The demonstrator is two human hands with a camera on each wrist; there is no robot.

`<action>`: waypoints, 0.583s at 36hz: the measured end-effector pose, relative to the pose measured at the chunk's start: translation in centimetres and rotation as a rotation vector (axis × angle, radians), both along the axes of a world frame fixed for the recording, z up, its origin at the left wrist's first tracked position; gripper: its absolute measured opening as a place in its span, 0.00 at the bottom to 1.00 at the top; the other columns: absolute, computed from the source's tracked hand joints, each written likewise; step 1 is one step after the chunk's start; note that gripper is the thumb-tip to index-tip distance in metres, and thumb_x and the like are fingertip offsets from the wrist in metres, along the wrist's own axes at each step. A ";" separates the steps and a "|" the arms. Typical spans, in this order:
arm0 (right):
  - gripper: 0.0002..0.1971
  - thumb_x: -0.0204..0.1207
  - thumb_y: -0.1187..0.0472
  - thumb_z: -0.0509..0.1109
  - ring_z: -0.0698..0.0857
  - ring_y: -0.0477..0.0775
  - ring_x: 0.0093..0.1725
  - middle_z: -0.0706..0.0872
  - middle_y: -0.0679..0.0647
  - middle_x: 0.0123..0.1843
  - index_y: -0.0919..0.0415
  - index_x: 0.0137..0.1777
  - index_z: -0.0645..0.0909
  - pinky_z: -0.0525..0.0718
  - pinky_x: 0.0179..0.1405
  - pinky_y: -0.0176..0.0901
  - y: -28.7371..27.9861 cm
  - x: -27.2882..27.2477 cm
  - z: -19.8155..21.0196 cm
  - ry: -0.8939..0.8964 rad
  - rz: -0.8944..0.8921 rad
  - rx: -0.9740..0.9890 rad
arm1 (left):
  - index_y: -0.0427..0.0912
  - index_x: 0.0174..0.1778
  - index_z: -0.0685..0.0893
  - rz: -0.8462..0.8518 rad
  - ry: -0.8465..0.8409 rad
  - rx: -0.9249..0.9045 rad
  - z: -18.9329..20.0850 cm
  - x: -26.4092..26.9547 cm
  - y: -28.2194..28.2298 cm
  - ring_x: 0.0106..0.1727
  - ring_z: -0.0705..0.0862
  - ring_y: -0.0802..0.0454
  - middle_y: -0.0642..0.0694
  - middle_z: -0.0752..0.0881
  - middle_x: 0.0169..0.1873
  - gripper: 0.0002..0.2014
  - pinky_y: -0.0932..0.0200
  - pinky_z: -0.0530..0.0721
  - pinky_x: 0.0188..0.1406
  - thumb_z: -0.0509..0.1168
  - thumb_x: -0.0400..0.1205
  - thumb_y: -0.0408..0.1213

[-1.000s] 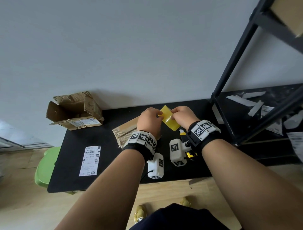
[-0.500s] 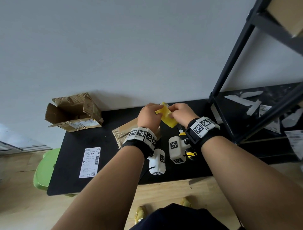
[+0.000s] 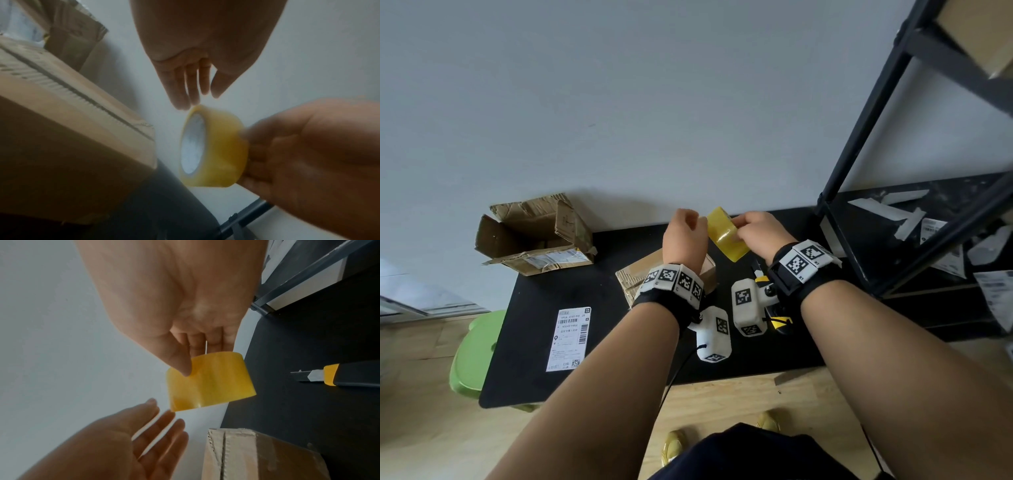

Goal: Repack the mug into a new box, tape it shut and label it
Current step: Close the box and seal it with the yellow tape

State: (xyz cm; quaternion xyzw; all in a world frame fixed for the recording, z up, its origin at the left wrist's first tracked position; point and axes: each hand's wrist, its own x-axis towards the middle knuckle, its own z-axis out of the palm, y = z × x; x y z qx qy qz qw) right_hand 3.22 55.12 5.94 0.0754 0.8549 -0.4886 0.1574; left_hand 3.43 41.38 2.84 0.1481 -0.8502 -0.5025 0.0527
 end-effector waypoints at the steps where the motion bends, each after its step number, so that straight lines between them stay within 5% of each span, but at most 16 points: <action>1: 0.18 0.77 0.70 0.64 0.80 0.53 0.60 0.84 0.54 0.61 0.59 0.65 0.83 0.77 0.60 0.45 0.0 0.0 0.1 -0.002 0.004 -0.001 | 0.42 0.60 0.80 0.029 -0.050 0.059 0.0 -0.3 -0.1 0.48 0.84 0.51 0.49 0.86 0.48 0.14 0.59 0.77 0.45 0.59 0.85 0.44; 6: 0.18 0.75 0.71 0.64 0.79 0.53 0.58 0.83 0.56 0.60 0.61 0.64 0.83 0.75 0.57 0.43 -0.1 0.3 0.1 -0.013 0.000 -0.018 | 0.37 0.73 0.73 0.049 -0.163 0.299 0.4 -0.7 -0.5 0.40 0.87 0.49 0.47 0.86 0.37 0.25 0.46 0.88 0.52 0.66 0.81 0.40; 12: 0.09 0.76 0.67 0.63 0.82 0.62 0.61 0.85 0.64 0.59 0.65 0.50 0.83 0.77 0.64 0.54 -0.3 0.1 0.7 -0.049 -0.018 -0.008 | 0.33 0.76 0.67 -0.011 -0.172 0.505 1.0 -0.3 -0.8 0.33 0.84 0.52 0.42 0.85 0.40 0.33 0.59 0.86 0.37 0.72 0.77 0.29; 14: 0.12 0.76 0.61 0.64 0.83 0.62 0.60 0.85 0.64 0.59 0.68 0.53 0.83 0.80 0.65 0.57 -0.2 -0.1 0.8 -0.096 -0.055 -0.042 | 0.33 0.76 0.68 -0.031 -0.160 0.508 1.1 -0.1 -0.7 0.36 0.86 0.49 0.39 0.86 0.46 0.32 0.59 0.87 0.39 0.73 0.77 0.28; 17: 0.20 0.74 0.51 0.63 0.85 0.60 0.57 0.86 0.60 0.59 0.63 0.58 0.83 0.82 0.50 0.50 -0.1 -0.2 0.5 -0.141 -0.134 -0.111 | 0.35 0.76 0.69 -0.064 -0.145 0.496 1.2 0.0 -0.6 0.46 0.89 0.41 0.36 0.87 0.51 0.32 0.50 0.89 0.50 0.73 0.76 0.28; 21: 0.13 0.79 0.57 0.62 0.84 0.62 0.54 0.84 0.63 0.56 0.66 0.54 0.81 0.82 0.44 0.47 -0.2 -0.5 0.4 -0.118 -0.156 -0.081 | 0.38 0.73 0.70 -0.116 -0.129 0.473 1.4 -0.1 -0.2 0.46 0.89 0.43 0.37 0.86 0.50 0.30 0.48 0.89 0.50 0.73 0.76 0.26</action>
